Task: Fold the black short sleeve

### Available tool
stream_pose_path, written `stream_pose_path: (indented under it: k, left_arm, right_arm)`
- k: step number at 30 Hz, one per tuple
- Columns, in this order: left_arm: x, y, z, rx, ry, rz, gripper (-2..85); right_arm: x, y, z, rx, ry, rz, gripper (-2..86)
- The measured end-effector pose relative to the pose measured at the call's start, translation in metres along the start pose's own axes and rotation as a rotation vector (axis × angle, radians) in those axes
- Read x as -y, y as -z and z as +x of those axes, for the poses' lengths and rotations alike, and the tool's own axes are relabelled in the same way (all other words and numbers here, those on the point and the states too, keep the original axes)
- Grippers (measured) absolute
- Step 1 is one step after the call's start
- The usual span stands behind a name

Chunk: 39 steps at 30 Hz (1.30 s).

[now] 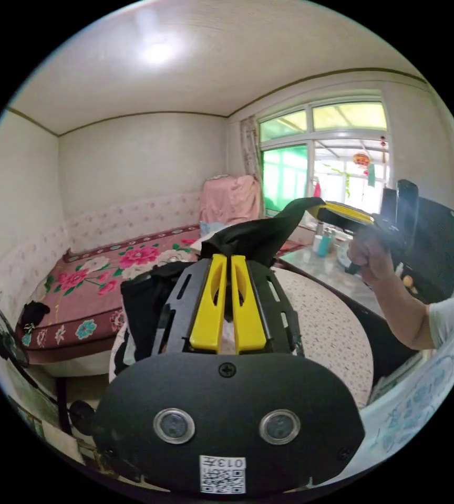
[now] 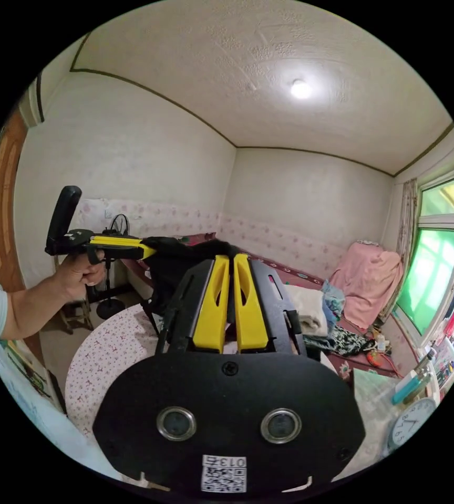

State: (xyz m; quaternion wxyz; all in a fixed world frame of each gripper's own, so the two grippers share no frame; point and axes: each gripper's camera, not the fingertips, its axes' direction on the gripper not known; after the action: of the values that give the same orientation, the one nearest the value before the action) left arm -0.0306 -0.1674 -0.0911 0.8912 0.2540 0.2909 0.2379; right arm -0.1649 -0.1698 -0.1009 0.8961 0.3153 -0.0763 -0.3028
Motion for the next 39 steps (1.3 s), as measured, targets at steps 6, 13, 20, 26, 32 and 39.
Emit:
stream_pose_path:
  k: [6, 13, 20, 26, 32, 39]
  left_arm:
    - [-0.062, -0.022, 0.102, -0.135, -0.053, -0.17, 0.3]
    - [-0.201, -0.118, 0.181, -0.112, 0.003, -0.656, 0.1]
    - [-0.236, -0.152, 0.207, 0.13, -0.064, -0.792, 1.1]
    - [-0.235, -0.175, 0.217, 0.242, -0.066, -0.767, 5.8]
    - [-0.249, -0.21, 0.21, 0.232, -0.01, -0.795, 7.7]
    - [-0.284, -0.245, 0.203, 0.196, 0.046, -0.886, 7.0]
  right_arm:
    - [-0.081, 0.059, -0.002, -0.034, -0.103, -0.187, 1.1]
    - [-0.235, 0.036, -0.019, 0.094, -0.272, -0.699, 1.1]
    - [-0.335, 0.024, -0.021, 0.085, -0.359, -1.0, 2.5]
    - [-0.338, 0.02, 0.001, -0.023, -0.397, -0.912, 8.0]
    - [-0.366, -0.019, 0.003, 0.019, -0.393, -1.005, 11.6]
    - [-0.403, -0.048, 0.009, 0.053, -0.479, -1.137, 7.8]
